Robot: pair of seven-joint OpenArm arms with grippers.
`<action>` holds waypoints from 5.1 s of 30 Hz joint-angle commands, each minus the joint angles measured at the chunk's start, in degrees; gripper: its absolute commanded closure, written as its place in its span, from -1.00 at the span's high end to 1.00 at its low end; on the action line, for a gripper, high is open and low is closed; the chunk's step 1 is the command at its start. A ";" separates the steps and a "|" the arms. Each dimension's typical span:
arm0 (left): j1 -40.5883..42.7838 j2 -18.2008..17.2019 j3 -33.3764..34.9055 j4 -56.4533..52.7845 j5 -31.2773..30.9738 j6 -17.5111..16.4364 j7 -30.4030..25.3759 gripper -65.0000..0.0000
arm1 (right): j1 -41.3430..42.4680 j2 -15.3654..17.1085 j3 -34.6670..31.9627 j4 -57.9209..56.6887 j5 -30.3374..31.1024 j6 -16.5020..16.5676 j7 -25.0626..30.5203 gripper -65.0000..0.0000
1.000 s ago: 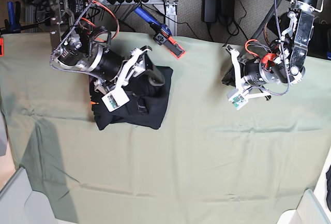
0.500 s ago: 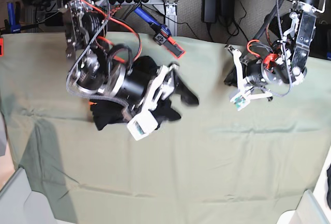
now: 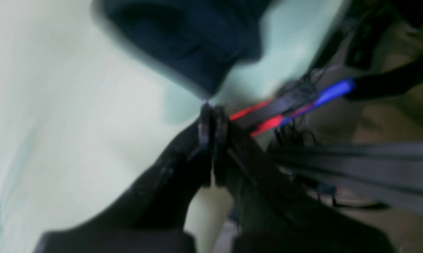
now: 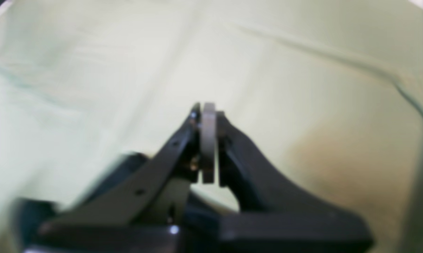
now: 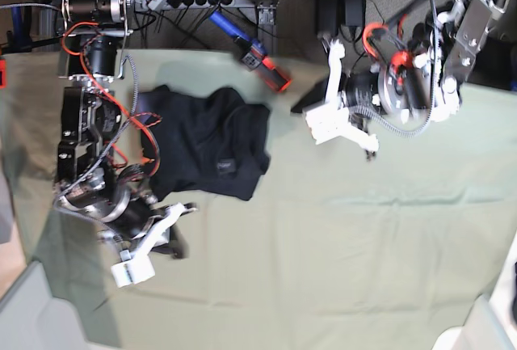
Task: Fold the T-shirt properly
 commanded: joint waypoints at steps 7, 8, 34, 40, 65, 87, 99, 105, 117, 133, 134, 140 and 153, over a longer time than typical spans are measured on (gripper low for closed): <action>-1.29 4.24 10.60 -0.26 7.87 -0.66 -3.98 -1.00 | 3.69 3.26 0.26 -9.66 0.66 2.36 1.49 -1.00; -1.84 5.27 11.26 -0.70 8.61 -0.66 -4.28 -1.00 | 3.72 3.26 0.26 -10.88 0.66 2.36 1.31 -1.00; -13.22 10.97 11.61 -25.59 12.68 -0.85 -8.66 -1.00 | 3.45 2.10 -0.20 -14.36 4.28 2.38 -2.16 -1.00; -15.58 10.75 11.61 -29.11 12.26 -0.87 -9.03 -1.00 | 3.45 2.10 -0.20 -14.36 6.99 2.38 -4.46 -1.00; -30.69 18.32 11.61 -48.48 16.76 -1.05 -20.20 -1.00 | -10.69 11.28 -0.13 -10.05 25.31 3.65 -14.62 -1.00; -37.16 22.40 11.47 -53.86 18.88 1.44 -21.33 -1.00 | -20.17 9.75 0.42 2.82 25.07 3.65 -15.21 -1.00; -35.43 15.63 2.60 -31.56 5.14 6.64 -9.88 -1.00 | -20.22 10.01 10.75 7.04 25.29 3.65 -15.43 -1.00; -28.26 10.10 -5.51 -23.37 1.05 6.47 -8.07 -1.00 | -21.33 13.49 14.45 7.08 25.77 3.65 -17.35 -1.00; -4.48 -1.51 -25.92 -6.19 -2.84 6.43 -5.86 -1.00 | -29.68 20.26 22.67 7.13 29.42 3.67 -18.21 -1.00; 27.19 -0.31 -54.88 -3.87 -11.87 0.76 -4.68 -1.00 | -46.42 21.14 24.00 11.54 30.91 3.67 -18.53 -1.00; 29.29 0.31 -56.74 -3.89 -12.26 0.26 -4.66 -1.00 | -47.60 21.11 24.00 11.93 30.91 3.67 -18.62 -1.00; 39.10 2.36 -61.53 -6.45 -12.11 0.00 -4.68 -1.00 | -54.77 21.09 24.00 12.13 30.84 3.67 -18.62 -1.00; 37.46 2.29 -54.12 -36.00 -2.25 0.07 -6.64 -1.00 | -60.76 19.15 23.87 3.21 30.03 3.63 -19.43 -1.00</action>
